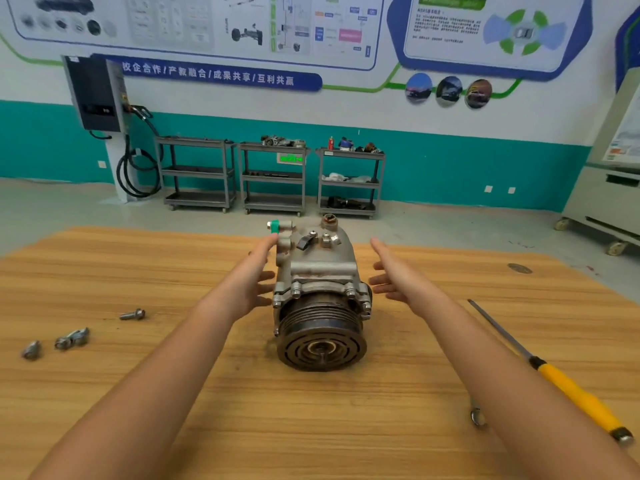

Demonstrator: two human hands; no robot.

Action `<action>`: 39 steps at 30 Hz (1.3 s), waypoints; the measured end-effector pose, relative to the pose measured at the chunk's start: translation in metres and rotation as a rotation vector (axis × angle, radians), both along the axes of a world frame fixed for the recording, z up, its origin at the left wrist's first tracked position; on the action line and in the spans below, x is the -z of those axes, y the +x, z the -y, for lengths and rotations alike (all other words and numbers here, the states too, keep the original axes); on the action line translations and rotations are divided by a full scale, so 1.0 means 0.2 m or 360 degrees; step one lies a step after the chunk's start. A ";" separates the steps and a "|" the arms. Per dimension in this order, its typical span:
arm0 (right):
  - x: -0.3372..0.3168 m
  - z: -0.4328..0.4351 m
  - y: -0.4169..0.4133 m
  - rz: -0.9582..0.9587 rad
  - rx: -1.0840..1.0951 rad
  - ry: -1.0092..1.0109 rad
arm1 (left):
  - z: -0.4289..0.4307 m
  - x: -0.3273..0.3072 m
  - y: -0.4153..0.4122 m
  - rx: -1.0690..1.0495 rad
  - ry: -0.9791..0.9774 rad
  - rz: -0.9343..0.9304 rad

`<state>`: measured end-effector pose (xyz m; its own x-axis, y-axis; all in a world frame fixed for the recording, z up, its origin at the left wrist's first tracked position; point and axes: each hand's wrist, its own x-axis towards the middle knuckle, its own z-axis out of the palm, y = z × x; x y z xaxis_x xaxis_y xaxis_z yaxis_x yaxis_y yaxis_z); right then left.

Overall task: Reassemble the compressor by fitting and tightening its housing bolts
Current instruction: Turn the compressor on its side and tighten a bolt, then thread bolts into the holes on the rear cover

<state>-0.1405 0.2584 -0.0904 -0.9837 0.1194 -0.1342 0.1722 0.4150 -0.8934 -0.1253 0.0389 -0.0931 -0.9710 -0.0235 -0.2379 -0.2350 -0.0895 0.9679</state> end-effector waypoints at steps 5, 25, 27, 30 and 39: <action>-0.03 0.19 -0.16 0.0270 -0.0193 -0.0420 | -0.11 -0.04 -0.09 0.0177 0.0303 0.0065; -0.04 0.19 0.37 -0.1136 -0.0232 -0.0672 | -0.06 0.02 0.31 0.0419 -0.0199 -0.1540; 0.00 0.17 0.46 -0.1217 -0.0294 -0.0687 | -0.03 0.04 0.35 0.0477 -0.0335 -0.1582; 0.05 0.16 0.58 -0.1248 -0.0383 -0.0681 | 0.02 0.10 0.41 0.0543 -0.0551 -0.1677; 0.07 0.29 0.72 -0.1269 -0.0170 -0.0213 | 0.11 0.20 0.40 0.0236 0.0020 -0.1067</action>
<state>0.0034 0.2011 -0.1040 -0.7948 0.0523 0.6046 -0.5707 0.2743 -0.7740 -0.0456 0.0174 -0.1327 -0.9014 0.1199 0.4161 0.4037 -0.1147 0.9077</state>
